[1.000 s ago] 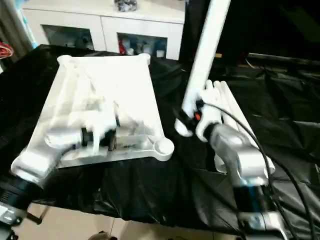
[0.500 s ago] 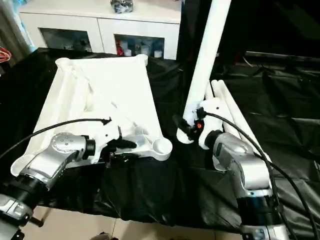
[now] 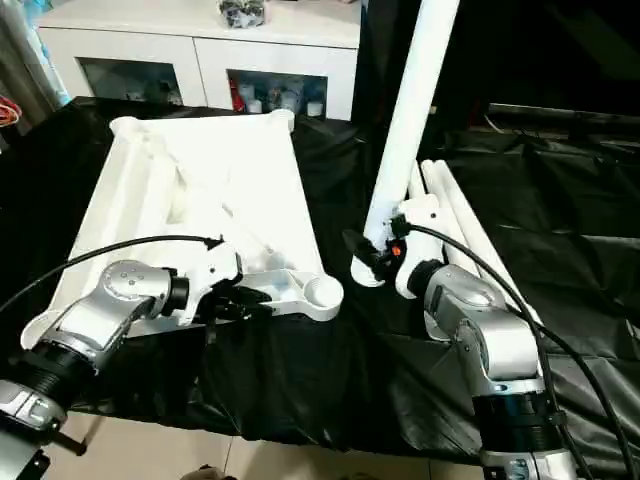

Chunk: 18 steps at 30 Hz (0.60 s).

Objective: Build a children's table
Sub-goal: Insert table leg to table base

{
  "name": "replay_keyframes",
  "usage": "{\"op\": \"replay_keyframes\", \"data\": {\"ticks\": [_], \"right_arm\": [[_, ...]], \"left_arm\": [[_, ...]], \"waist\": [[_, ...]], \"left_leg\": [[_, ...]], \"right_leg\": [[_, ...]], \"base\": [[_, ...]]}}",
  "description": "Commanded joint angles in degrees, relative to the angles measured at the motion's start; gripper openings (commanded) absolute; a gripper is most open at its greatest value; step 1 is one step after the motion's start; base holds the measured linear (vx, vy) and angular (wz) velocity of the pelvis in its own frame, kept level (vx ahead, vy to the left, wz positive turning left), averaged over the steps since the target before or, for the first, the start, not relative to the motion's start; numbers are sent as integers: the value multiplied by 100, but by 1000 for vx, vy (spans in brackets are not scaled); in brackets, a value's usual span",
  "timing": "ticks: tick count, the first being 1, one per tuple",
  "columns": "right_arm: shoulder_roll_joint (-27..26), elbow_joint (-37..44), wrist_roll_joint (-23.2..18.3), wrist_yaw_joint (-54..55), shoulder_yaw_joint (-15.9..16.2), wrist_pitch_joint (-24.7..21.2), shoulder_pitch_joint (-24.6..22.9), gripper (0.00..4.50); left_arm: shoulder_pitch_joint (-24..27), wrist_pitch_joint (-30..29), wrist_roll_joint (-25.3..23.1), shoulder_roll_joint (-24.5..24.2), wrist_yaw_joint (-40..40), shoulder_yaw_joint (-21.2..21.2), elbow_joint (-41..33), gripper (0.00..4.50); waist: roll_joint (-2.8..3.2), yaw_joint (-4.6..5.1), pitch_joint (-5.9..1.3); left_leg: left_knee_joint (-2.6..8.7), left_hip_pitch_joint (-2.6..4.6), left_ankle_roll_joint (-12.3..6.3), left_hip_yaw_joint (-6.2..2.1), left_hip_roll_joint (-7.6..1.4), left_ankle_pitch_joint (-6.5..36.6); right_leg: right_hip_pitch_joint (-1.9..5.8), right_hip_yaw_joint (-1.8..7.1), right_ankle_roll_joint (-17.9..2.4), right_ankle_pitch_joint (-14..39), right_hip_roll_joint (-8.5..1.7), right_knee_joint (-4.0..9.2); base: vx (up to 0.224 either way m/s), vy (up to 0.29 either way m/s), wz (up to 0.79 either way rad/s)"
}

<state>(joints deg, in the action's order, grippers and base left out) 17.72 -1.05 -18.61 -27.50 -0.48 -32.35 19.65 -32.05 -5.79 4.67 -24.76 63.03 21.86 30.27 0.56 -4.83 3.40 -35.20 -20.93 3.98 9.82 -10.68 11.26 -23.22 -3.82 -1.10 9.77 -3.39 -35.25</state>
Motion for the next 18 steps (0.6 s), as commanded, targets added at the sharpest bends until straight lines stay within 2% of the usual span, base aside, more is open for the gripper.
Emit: {"op": "replay_keyframes", "data": {"ticks": [1, 5, 9, 10, 14, 18], "right_arm": [[26, 157, -54, -77, 48, -49, -8, 193], [59, 190, -146, -258, 94, -113, -11, 193], [207, 289, -580, -1000, 174, -338, -72, 193], [209, 282, -580, -1008, 174, -337, -70, 193], [186, -81, -424, -975, 173, -207, 80, 193], [136, -456, -299, -1035, 256, -84, 255, 193]], "left_arm": [[19, -36, -139, -61, 58, 150, 197, 26], [11, -43, -168, -42, 142, 139, 207, 4], [41, -35, -230, 129, 213, 230, 72, 0], [41, -33, -232, 138, 210, 233, 69, 0], [34, 24, -237, 390, 78, 278, 12, 0], [-57, 55, -312, 679, -154, 299, 97, 0]], "waist": [[11, 3, -402], [8, 2, -403], [-6, -5, -404], [-24, -9, -404], [-22, -28, -408], [-37, -43, -396]], "left_leg": [[460, 57, 80, -79, -225, 1021], [460, 58, 50, -75, -222, 1035], [463, 54, -11, -77, -238, 1012], [460, 53, -32, -74, -242, 1011], [451, 63, -47, -65, -245, 902], [444, 90, -46, -47, -242, 992]], "right_leg": [[304, 312, -953, 1548, -479, 441], [311, 311, -974, 1532, -481, 445], [324, 311, -1001, 1466, -490, 442], [327, 311, -1010, 1454, -490, 442], [307, 312, -1057, 1442, -498, 445], [283, 313, -1063, 1655, -503, 477]], "base": [[0, 0, 0], [0, 0, 0], [0, 0, 0], [0, 0, 0], [0, 0, 0], [0, 0, 0]]}}
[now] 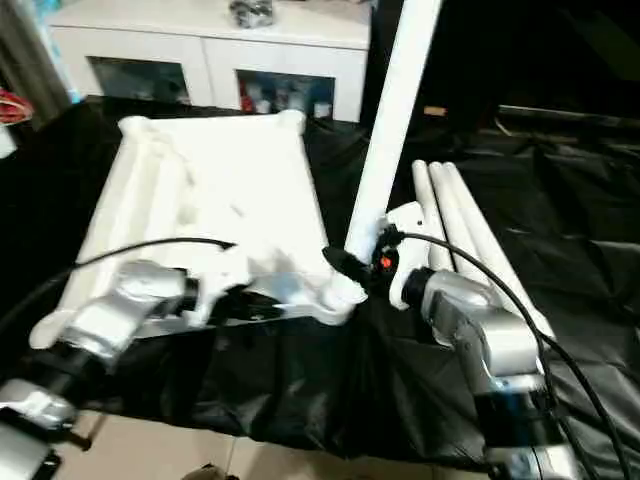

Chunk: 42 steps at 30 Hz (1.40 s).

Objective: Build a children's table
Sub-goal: Insert table leg to table base

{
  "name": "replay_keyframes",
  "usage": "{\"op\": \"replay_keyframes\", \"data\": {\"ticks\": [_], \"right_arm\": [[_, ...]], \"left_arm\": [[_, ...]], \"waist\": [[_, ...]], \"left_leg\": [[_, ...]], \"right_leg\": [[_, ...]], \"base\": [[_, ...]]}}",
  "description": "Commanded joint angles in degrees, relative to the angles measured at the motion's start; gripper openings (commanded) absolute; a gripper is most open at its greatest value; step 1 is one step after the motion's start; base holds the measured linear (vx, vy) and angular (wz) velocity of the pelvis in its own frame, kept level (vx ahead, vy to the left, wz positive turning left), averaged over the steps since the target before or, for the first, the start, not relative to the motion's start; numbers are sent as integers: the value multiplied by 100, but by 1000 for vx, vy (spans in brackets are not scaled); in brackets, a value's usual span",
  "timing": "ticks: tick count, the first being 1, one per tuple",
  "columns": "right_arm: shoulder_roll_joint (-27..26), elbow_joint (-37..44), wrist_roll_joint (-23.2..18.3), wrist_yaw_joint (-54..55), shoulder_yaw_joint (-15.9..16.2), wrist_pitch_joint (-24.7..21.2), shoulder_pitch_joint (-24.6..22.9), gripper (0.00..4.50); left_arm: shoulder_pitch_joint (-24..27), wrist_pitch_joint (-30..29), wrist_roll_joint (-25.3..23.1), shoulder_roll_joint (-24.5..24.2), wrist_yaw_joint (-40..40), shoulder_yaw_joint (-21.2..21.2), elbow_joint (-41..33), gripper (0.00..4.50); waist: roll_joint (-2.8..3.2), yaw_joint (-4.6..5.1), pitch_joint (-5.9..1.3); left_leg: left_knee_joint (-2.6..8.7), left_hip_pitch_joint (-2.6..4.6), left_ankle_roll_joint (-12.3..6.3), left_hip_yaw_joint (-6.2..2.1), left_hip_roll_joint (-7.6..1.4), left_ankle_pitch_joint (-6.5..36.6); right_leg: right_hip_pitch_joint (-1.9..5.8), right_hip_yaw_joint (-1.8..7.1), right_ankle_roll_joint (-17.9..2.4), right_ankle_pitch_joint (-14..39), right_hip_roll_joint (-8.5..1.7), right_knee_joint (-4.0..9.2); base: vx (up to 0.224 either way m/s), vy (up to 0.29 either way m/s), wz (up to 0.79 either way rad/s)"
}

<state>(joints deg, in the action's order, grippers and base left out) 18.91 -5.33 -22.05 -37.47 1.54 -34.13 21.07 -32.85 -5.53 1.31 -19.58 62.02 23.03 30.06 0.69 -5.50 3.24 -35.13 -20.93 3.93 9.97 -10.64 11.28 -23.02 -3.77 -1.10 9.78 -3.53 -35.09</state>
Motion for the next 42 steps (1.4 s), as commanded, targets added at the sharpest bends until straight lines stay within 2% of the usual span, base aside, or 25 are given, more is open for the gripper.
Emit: {"op": "replay_keyframes", "data": {"ticks": [1, 4, 5, 8, 10, 12, 16, 20, 25, 28, 32, 36, 42], "right_arm": [[22, -59, 63, -63, 86, 103, 120, 193], [40, -71, 76, -99, 124, 97, 118, 193], [56, -80, 77, -138, 157, 86, 107, 193], [95, -174, 147, -277, 255, 99, 111, 193], [100, -190, 175, -282, 275, 121, 113, 193], [104, -326, 262, -285, 305, 246, 146, 193], [117, -436, 316, -291, 329, 340, 166, 193], [94, -646, 404, -262, 319, 499, 225, 193], [15, -1008, 429, -339, 282, 662, 324, 193], [-4, -1120, 437, -355, 281, 708, 347, 193], [-163, -1544, 278, -491, 126, 821, 338, 193], [-211, -1786, 239, -526, 19, 997, 213, 193], [-421, -2146, 110, -485, -335, 1566, -144, 193]], "left_arm": [[4, 47, 6, 189, -76, 183, 151, 0], [-18, 63, -24, 203, -100, 183, 177, 0], [-59, 56, -36, 235, -146, 161, 214, 0], [-199, -18, -65, 396, -254, 24, 327, 0], [-219, -18, -94, 407, -274, 25, 350, 0], [-272, 36, -139, 424, -266, 13, 434, 0], [-276, 53, -114, 395, -228, -1, 434, 0], [-234, 90, -62, 348, -67, -68, 397, 0], [-198, 100, 4, 300, 59, -136, 399, 0], [-198, 79, 40, 300, 79, -167, 400, 0], [-173, -54, 178, 354, 146, -322, 402, 0], [-182, -61, 152, 362, 123, -344, 436, 0], [-188, -78, 113, 379, 12, -420, 455, 0]], "waist": [[-58, 8, -385], [-62, -1, -384], [-82, 1, -384], [-83, -20, -377], [-91, -21, -378], [-80, -19, -373], [-90, -15, -367], [-95, -6, -371], [-98, 2, -380], [-98, 15, -380], [-57, 34, -368], [-65, 41, -361], [-66, 23, -366]], "left_leg": [[436, 78, -55, -61, -243, 948], [445, 55, -78, -74, -244, 906], [444, 51, -80, -69, -242, 910], [444, 74, -85, -66, -244, 969], [452, 48, -75, -79, -244, 971], [451, 64, -73, -76, -239, 1017], [462, 59, -67, -86, -243, 1076], [460, 51, -73, -87, -241, 1051], [454, 36, -130, -74, -240, 915], [457, 40, -136, -78, -244, 940], [462, 45, -124, -83, -240, 1078], [473, 55, -119, -89, -243, 1137], [483, 55, -147, -87, -252, 1173]], "right_leg": [[274, 310, -1033, 1666, -488, 457], [284, 300, -913, 1792, -498, 466], [284, 300, -890, 1828, -495, 472], [261, 299, -863, 1962, -495, 493], [284, 299, -829, 2029, -511, 493], [259, 295, -794, 2123, -505, 513], [258, 288, -758, 2259, -514, 528], [259, 288, -776, 2214, -514, 518], [275, 290, -895, 1892, -505, 487], [275, 286, -918, 1926, -515, 485], [267, 282, -923, 2115, -518, 518], [266, 278, -907, 2216, -514, 531], [260, 280, -939, 2219, -532, 541]], "base": [[0, 0, 0], [0, 0, 0], [0, 0, 0], [0, 0, 0], [0, 0, 0], [0, 0, 0], [0, 0, 0], [0, 0, 0], [0, 0, 0], [0, 0, 0], [0, 0, 0], [0, 0, 0], [0, 0, 0]]}}
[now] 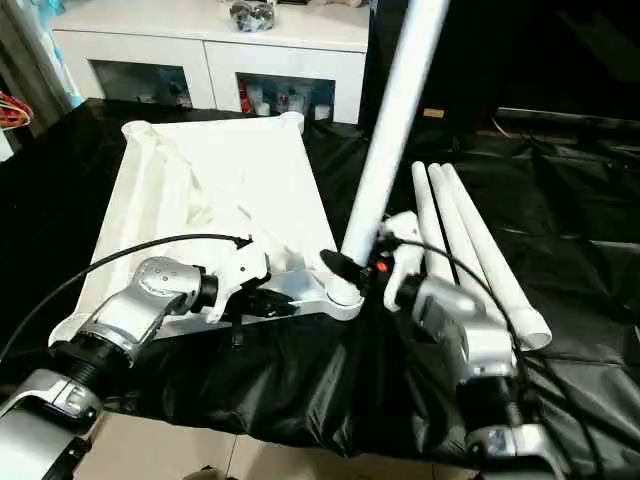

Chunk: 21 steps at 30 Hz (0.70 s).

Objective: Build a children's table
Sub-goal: Insert table leg to table base

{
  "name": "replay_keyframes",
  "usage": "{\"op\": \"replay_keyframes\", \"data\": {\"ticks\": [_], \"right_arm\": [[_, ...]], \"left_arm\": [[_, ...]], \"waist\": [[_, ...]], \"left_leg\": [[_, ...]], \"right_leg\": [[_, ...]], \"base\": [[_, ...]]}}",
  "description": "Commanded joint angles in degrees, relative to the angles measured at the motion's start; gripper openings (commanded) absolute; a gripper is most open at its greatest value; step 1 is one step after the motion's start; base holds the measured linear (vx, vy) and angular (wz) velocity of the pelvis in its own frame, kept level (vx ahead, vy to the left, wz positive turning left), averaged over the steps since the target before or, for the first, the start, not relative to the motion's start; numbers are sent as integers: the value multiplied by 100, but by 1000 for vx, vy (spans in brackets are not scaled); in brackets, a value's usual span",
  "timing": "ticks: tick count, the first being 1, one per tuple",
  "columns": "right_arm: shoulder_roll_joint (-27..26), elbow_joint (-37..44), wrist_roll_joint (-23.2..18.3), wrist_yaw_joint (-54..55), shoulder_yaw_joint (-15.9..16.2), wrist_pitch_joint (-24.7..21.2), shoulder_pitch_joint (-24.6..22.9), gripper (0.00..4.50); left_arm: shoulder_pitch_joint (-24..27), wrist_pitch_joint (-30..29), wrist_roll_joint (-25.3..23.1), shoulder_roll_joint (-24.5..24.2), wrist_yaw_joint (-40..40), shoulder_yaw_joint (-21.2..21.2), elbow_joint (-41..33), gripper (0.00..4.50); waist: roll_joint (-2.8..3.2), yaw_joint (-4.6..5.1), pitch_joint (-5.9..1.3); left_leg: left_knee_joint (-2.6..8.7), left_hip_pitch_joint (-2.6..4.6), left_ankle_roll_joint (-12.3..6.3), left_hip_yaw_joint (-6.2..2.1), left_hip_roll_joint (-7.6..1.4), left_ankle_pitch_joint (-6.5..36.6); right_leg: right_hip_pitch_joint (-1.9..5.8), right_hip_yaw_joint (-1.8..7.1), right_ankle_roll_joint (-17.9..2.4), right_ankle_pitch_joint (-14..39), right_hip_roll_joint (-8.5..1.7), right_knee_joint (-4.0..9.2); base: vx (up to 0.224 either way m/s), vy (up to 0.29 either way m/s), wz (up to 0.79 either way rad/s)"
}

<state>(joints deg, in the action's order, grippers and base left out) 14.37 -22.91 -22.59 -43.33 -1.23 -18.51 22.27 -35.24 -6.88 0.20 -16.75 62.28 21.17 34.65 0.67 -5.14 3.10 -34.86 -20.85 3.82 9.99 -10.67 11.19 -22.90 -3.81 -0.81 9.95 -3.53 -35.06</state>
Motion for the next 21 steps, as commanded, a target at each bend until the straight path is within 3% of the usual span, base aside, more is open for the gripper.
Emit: {"op": "replay_keyframes", "data": {"ticks": [1, 8, 14, 19, 21], "right_arm": [[8, -432, 154, 83, -87, 105, -323, 193], [-128, -641, 316, 130, -62, 843, -666, 193], [-233, -702, 347, 252, -207, 1345, -799, 193], [-258, -664, 370, 298, -198, 1576, -956, 193], [-157, -586, 567, 315, -3, 1587, -1012, 193]], "left_arm": [[48, 54, 217, 101, -32, -251, -1, 0], [4, 120, 183, 152, -251, -342, 107, 0], [-19, 153, 171, 193, -351, -379, 179, 0], [-32, 186, 167, 205, -397, -394, 227, 0], [-38, 213, 149, 190, -393, -378, 242, 0]], "waist": [[-71, -15, -354], [-68, -8, -334], [-97, 5, -300], [-83, 9, -296], [-96, 12, -291]], "left_leg": [[457, 48, -143, -89, -251, 1199], [479, 43, -165, -92, -246, 1301], [500, 111, -141, -121, -224, 1688], [547, 126, -189, -128, -246, 1723], [569, 129, -182, -135, -251, 1759]], "right_leg": [[247, 282, -961, 2235, -537, 541], [233, 280, -899, 2418, -533, 575], [187, 256, -552, 3478, -559, 714], [184, 244, -597, 3337, -553, 725], [198, 240, -601, 3333, -560, 736]], "base": [[0, 0, 0], [0, 0, 0], [0, 0, 0], [0, 0, 0], [0, 0, 0]]}}
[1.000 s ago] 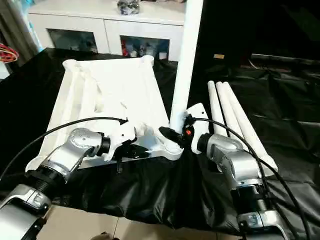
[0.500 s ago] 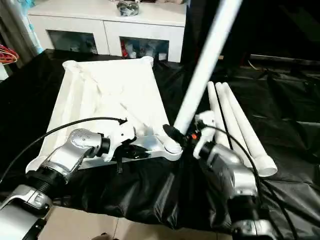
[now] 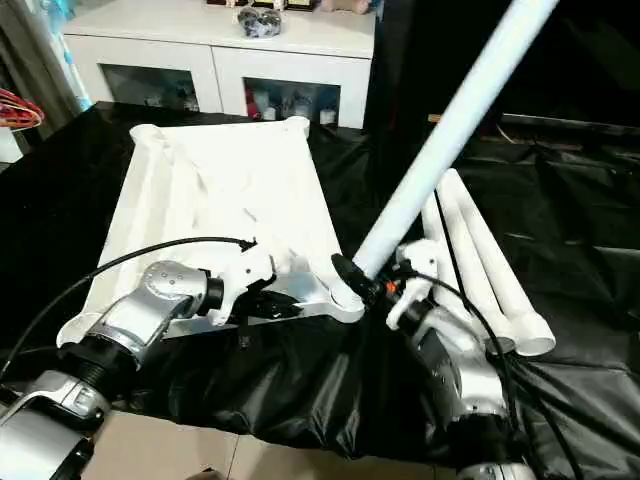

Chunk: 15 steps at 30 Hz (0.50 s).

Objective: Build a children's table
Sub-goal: Insert table leg to table base

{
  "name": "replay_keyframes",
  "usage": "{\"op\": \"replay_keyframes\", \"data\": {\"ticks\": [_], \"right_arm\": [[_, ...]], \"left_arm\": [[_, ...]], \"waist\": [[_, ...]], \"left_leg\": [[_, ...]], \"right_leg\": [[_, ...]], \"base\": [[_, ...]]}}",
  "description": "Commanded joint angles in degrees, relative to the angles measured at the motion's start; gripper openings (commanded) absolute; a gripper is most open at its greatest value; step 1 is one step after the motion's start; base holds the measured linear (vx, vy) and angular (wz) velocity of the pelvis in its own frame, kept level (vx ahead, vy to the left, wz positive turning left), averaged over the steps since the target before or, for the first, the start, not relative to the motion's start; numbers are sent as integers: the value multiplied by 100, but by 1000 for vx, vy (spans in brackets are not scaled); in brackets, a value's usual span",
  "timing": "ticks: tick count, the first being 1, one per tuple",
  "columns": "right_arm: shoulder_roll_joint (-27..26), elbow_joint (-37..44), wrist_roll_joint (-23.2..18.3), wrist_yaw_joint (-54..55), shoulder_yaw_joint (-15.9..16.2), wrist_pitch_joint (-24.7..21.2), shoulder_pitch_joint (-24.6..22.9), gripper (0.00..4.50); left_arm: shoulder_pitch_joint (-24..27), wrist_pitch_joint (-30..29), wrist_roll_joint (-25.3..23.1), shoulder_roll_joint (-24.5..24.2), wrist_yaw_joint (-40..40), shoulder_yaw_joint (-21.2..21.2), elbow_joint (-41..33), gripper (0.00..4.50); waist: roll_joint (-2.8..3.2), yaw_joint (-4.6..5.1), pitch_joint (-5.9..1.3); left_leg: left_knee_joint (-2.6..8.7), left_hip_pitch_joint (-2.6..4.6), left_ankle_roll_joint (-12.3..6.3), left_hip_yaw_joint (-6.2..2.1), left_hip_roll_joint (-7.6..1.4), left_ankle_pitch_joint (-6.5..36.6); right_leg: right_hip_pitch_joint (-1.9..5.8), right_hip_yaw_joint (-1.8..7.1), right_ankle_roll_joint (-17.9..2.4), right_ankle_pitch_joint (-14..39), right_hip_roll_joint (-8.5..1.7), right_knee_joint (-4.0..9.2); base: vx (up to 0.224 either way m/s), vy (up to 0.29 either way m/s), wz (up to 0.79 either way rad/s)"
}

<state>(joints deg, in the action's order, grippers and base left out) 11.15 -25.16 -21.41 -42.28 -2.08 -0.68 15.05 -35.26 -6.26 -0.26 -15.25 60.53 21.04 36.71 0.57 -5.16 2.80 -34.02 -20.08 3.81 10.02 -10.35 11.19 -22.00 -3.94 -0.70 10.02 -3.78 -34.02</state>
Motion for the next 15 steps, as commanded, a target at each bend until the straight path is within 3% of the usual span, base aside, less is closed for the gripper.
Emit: {"op": "replay_keyframes", "data": {"ticks": [1, 7, 15], "right_arm": [[274, -310, 645, 173, 281, -240, -281, 193], [493, -219, 942, 14, 625, -385, -124, 193], [757, -113, 1030, -539, 993, -543, 56, 193]], "left_arm": [[-40, 173, 180, 21, -207, -352, 46, 0], [-21, 196, 149, -15, -148, -323, 29, 0], [3, 242, 109, -60, -86, -295, 22, 0]], "waist": [[-84, 19, -259], [-123, 38, -250], [-151, 42, -236]], "left_leg": [[493, 48, -176, -142, -284, 1757], [498, 40, -236, -151, -266, 1788], [497, 42, -224, -164, -264, 1904]], "right_leg": [[112, 258, -615, 3305, -536, 624], [101, 253, -524, 3561, -563, 653], [79, 250, -401, 3838, -578, 694]], "base": [[0, 0, 0], [0, 0, 0], [0, 0, 0]]}}
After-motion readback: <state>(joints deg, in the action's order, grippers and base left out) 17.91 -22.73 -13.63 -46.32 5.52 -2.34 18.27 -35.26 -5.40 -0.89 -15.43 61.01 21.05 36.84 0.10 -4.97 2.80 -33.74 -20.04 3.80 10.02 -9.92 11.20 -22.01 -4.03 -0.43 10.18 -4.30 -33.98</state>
